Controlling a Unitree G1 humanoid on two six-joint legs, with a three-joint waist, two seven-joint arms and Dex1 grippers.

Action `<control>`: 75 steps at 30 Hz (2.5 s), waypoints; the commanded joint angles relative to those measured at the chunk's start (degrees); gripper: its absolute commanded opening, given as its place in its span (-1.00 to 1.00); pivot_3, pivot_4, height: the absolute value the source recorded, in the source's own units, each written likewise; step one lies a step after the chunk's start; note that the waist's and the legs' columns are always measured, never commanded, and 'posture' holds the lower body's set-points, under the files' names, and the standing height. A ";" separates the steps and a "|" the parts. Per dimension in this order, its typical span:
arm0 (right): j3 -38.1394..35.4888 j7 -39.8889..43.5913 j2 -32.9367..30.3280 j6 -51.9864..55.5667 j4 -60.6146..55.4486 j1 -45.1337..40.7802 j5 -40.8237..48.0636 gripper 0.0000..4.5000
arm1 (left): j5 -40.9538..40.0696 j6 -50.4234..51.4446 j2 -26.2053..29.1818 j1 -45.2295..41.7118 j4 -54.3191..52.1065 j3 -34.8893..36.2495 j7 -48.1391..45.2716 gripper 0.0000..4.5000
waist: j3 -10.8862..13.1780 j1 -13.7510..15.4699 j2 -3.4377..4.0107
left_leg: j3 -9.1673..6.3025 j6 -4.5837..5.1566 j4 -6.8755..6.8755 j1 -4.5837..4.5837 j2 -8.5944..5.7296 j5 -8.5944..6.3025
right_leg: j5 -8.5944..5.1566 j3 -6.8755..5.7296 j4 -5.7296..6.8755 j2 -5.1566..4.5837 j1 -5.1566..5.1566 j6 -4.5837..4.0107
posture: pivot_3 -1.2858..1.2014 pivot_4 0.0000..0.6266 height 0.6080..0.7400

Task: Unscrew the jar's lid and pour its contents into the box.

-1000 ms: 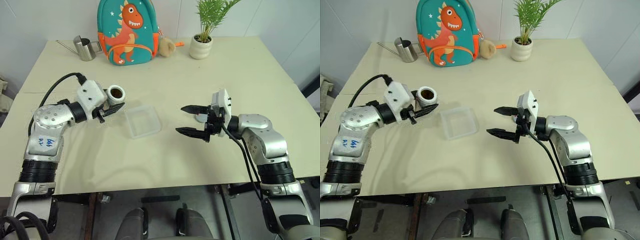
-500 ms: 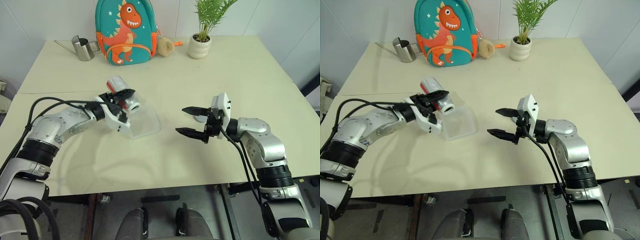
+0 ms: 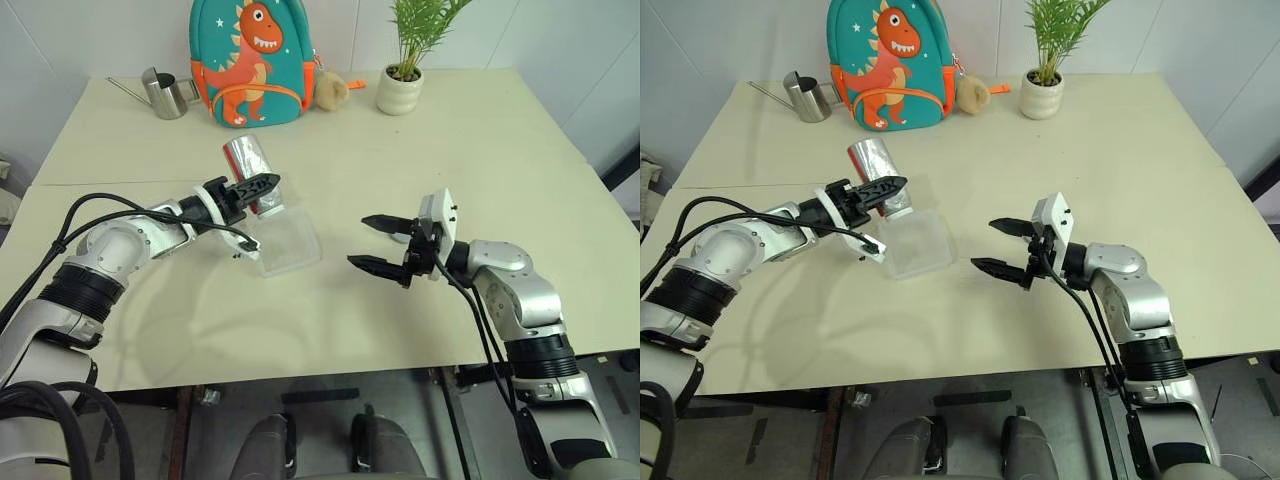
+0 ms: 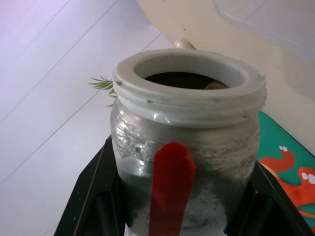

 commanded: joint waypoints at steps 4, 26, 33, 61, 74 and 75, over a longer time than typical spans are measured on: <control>-1.21 0.00 0.66 -1.48 -0.06 -0.47 1.21 0.99 | -11.41 -4.78 1.01 -1.25 -1.02 4.65 -4.37 -0.15 | 0.00 0.00 0.00 | -0.01 0.06 0.21 -0.05 0.02 -0.03 | 0.01 0.01 0.06 -0.02 0.02 0.02 | 0.03 -0.52 1.00; -1.28 -0.06 0.37 -2.28 0.44 -0.98 0.49 0.99 | -111.43 49.95 -15.83 18.50 -17.61 42.45 -55.90 -0.15 | -0.05 -0.16 -0.08 | -0.15 0.11 0.60 -0.03 -0.01 -0.03 | 0.14 0.03 0.13 0.03 0.21 0.20 | 0.03 -0.52 1.00; -1.16 0.35 -0.43 -1.66 0.33 -1.53 0.70 0.99 | -106.90 54.05 -16.70 18.53 -21.62 41.15 -53.74 -0.15 | -0.06 -0.17 -0.09 | -0.17 0.10 0.56 -0.04 -0.02 -0.03 | 0.15 0.05 0.09 0.04 0.21 0.20 | 0.03 -0.52 1.00; -0.82 -2.16 1.45 -0.80 -1.03 -1.29 1.27 0.99 | 2.12 18.22 1.78 6.24 -9.70 1.99 6.42 -0.15 | -0.07 -0.07 -0.11 | 0.15 0.19 0.32 -0.08 0.00 -0.08 | 0.16 0.18 0.08 -0.01 -0.05 0.21 | 0.03 -0.52 1.00; -0.72 -2.34 1.76 -0.93 -0.64 -1.02 1.49 0.99 | -5.30 10.74 3.34 7.80 -11.07 5.50 4.11 -0.15 | -0.07 -0.03 -0.11 | 0.16 0.21 0.39 -0.08 -0.02 -0.08 | 0.16 0.17 0.13 -0.08 -0.05 0.21 | 0.03 -0.52 1.00; -0.68 -2.33 1.80 -0.93 -0.65 -0.98 1.49 0.99 | -7.40 9.49 3.28 8.02 -11.00 6.13 3.14 -0.15 | -0.07 -0.04 -0.11 | 0.16 0.20 0.38 -0.08 -0.01 -0.08 | 0.16 0.17 0.13 -0.08 -0.05 0.21 | 0.03 -0.52 1.00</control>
